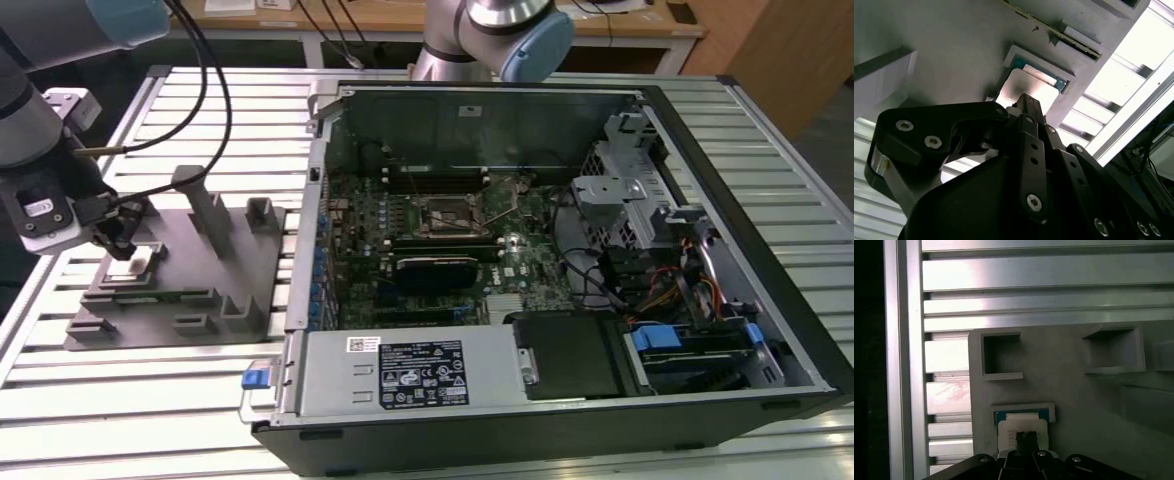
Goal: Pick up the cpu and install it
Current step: 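Pick up the cpu and move it towards the insertion slot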
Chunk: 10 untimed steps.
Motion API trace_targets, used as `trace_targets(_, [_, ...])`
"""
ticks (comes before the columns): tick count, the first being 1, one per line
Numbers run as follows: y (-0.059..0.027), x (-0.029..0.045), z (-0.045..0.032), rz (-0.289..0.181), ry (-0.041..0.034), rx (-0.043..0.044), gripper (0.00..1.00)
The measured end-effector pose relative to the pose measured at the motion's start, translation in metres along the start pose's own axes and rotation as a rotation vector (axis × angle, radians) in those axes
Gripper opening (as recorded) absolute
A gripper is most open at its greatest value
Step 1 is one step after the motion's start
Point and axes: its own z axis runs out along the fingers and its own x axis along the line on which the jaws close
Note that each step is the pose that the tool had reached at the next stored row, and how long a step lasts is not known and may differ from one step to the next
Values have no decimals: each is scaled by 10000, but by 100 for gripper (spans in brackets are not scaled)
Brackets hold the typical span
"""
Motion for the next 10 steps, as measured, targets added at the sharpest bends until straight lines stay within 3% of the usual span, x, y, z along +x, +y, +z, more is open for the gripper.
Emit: trace_targets(10, [-8,3,57,0,0,0,11])
